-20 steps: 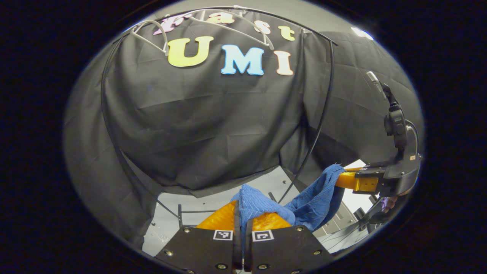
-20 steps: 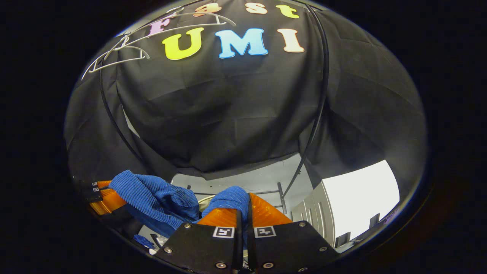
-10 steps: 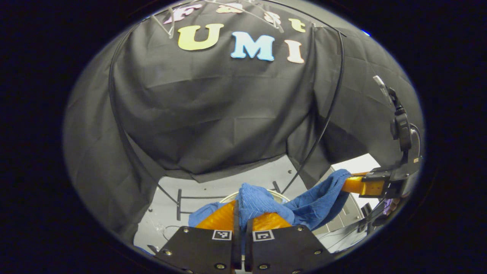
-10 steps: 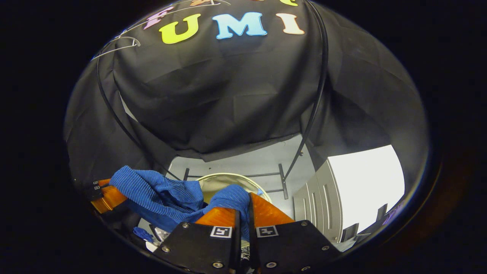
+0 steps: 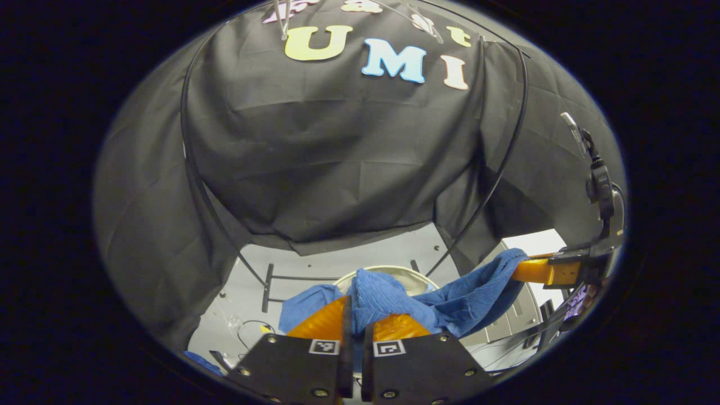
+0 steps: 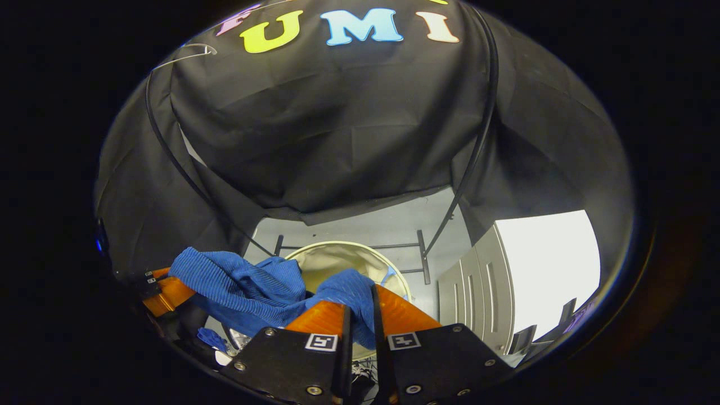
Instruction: Grasp the clothes on the hanger with both hands and then place them into the laundry hamper below.
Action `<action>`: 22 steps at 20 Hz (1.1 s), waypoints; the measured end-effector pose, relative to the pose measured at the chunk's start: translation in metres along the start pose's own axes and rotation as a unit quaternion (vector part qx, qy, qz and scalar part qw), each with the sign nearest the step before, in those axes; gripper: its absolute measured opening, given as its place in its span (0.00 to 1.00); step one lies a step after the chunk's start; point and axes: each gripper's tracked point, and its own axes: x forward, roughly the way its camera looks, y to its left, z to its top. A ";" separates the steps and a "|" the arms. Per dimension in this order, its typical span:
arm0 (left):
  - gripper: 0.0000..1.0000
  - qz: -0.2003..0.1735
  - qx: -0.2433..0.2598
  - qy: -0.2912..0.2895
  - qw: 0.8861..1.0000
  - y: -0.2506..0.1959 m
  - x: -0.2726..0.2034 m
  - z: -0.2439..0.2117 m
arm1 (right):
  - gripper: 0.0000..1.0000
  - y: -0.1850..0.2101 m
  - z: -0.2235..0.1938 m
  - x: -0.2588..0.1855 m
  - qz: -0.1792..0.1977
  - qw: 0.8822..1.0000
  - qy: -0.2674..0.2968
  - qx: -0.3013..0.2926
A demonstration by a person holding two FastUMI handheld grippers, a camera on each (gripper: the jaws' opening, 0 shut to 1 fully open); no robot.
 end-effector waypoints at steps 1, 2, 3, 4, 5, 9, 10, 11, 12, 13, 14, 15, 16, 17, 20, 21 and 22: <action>0.02 -0.001 -0.003 0.005 1.000 0.001 0.001 -0.002 | 0.19 0.002 -0.003 -0.001 0.001 1.000 0.006 -0.001; 0.08 -0.001 -0.007 0.011 1.000 0.003 0.002 -0.006 | 0.21 0.002 -0.004 -0.001 0.000 1.000 0.010 -0.002; 0.08 0.002 -0.009 0.020 1.000 0.005 0.002 -0.012 | 0.33 0.004 -0.004 -0.005 0.006 1.000 0.012 -0.001; 0.11 -0.004 -0.009 0.035 0.999 0.004 0.001 -0.022 | 0.36 0.008 -0.002 -0.005 0.016 1.000 0.010 0.003; 0.28 -0.006 -0.006 0.045 0.999 0.004 -0.002 -0.034 | 0.56 0.011 0.001 -0.011 0.022 1.000 0.009 0.005; 0.96 0.008 0.006 0.058 0.998 0.019 -0.015 -0.047 | 0.93 0.002 0.015 -0.034 0.008 1.000 -0.009 -0.009; 0.97 0.009 0.004 0.054 0.999 0.021 -0.024 -0.041 | 0.92 -0.002 0.016 -0.041 0.003 1.000 -0.015 -0.014; 0.97 0.014 0.002 0.049 0.999 0.024 -0.031 -0.037 | 0.92 -0.006 0.020 -0.050 -0.003 1.000 -0.022 -0.016; 0.97 0.021 -0.001 0.039 0.999 0.030 -0.044 -0.030 | 0.96 -0.010 0.022 -0.057 -0.007 0.999 -0.029 -0.017; 0.97 0.026 -0.004 0.032 0.999 0.032 -0.054 -0.022 | 0.96 -0.013 0.026 -0.065 -0.010 0.999 -0.035 -0.018; 0.97 0.032 -0.006 0.022 0.999 0.035 -0.065 -0.013 | 0.96 -0.017 0.030 -0.074 -0.013 0.999 -0.042 -0.018; 0.97 0.038 -0.008 0.013 0.999 0.038 -0.074 -0.004 | 0.96 -0.021 0.037 -0.084 -0.015 0.998 -0.052 -0.019; 0.97 0.043 -0.009 0.002 0.999 0.039 -0.085 0.006 | 0.96 -0.024 0.045 -0.093 -0.018 0.997 -0.065 -0.021; 0.97 0.049 -0.007 -0.011 0.999 0.037 -0.095 0.019 | 0.96 -0.029 0.054 -0.104 -0.021 0.996 -0.081 -0.023; 0.96 0.064 0.012 -0.057 0.996 0.021 -0.132 0.064 | 0.96 -0.046 0.085 -0.139 -0.032 0.989 -0.140 -0.021; 0.96 0.070 0.022 -0.075 0.994 0.013 -0.145 0.080 | 0.96 -0.053 0.098 -0.152 -0.036 0.986 -0.162 -0.020; 0.96 0.076 0.031 -0.094 0.992 0.003 -0.156 0.097 | 0.96 -0.061 0.110 -0.165 -0.040 0.982 -0.184 -0.018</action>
